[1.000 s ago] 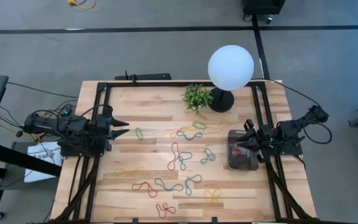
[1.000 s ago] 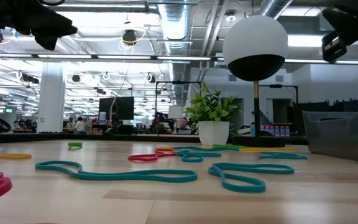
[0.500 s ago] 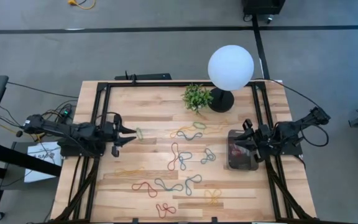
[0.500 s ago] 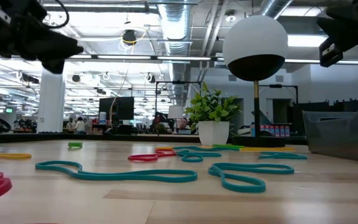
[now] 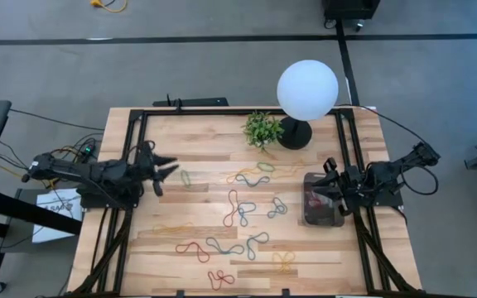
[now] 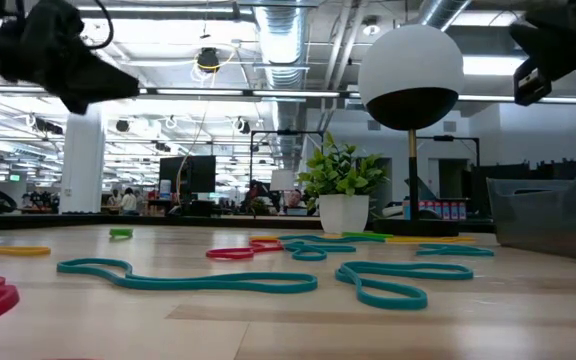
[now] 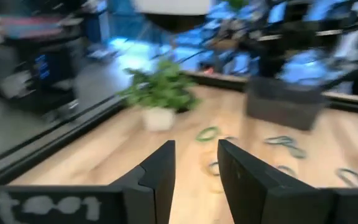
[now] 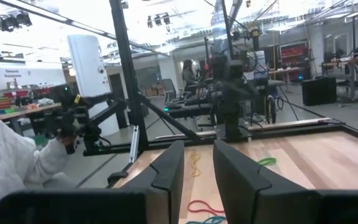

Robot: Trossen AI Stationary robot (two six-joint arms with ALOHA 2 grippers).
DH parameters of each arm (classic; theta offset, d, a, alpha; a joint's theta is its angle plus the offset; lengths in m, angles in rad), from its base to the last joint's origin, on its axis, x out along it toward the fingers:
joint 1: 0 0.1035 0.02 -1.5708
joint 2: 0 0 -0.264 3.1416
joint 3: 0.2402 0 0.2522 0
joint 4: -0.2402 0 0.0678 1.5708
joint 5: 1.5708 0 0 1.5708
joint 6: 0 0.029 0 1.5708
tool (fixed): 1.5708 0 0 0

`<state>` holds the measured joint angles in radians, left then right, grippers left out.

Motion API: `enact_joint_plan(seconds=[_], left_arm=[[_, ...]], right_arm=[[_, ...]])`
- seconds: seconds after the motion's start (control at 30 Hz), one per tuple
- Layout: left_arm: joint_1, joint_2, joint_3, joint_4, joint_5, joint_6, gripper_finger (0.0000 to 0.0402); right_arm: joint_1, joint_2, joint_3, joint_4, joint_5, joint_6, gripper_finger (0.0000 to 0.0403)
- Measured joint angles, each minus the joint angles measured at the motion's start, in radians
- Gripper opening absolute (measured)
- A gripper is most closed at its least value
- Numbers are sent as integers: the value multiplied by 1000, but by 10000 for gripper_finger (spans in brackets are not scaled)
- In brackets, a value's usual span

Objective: Pick and place items into bin
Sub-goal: Put the left green rubber band into the black transparent bin

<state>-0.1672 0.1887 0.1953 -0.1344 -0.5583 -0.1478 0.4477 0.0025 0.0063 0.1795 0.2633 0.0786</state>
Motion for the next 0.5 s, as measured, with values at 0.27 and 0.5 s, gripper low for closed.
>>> enact_joint_plan(seconds=[0.27,0.5], left_arm=[[102,213,194,-290,86,-198,110],[150,535,193,-266,130,-260,110]], right_arm=[[0,0,0,48,0,0,79],[-25,1,7,105,109,-77,79]])
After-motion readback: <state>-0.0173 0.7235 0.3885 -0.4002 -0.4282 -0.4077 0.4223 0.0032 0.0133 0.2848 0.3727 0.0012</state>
